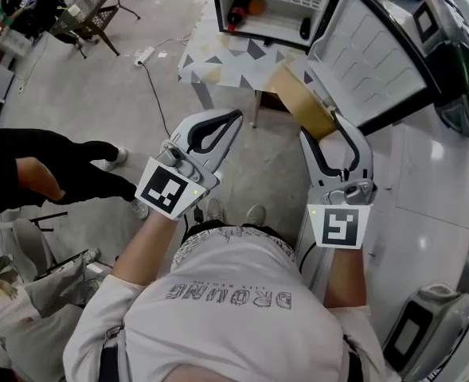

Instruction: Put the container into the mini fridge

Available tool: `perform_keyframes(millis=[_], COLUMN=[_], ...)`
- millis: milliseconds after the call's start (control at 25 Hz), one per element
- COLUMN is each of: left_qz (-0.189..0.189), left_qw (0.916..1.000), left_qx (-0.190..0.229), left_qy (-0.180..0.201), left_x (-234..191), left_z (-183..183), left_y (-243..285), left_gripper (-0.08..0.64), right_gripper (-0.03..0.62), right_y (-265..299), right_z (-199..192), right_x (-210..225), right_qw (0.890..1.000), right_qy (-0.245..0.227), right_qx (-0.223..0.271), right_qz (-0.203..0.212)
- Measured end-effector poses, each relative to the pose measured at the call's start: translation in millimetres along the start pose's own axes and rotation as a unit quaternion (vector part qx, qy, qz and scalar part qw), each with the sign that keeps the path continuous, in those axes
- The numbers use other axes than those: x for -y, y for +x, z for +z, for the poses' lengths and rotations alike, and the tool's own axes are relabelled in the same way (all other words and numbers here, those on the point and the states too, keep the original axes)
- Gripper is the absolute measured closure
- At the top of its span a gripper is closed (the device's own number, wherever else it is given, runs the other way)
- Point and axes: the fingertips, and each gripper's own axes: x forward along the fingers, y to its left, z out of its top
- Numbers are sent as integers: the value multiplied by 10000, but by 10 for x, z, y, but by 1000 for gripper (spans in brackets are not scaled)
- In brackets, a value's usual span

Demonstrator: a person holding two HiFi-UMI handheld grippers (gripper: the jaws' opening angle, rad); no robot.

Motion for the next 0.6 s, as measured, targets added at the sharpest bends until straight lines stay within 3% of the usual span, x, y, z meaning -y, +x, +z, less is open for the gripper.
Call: perform_keyframes(millis=[600], left_qz=[57], left_qw=[10000], left_qx=[-47], left_qy=[45], left_x=[124], left_z=[-72], left_y=[257], left_gripper=[552], right_gripper=[385], right_y=[-67], right_z=[-240], right_x=[206], right_qw=[10000], right_qy=[-36], right_qx=[71], right_qz=[5])
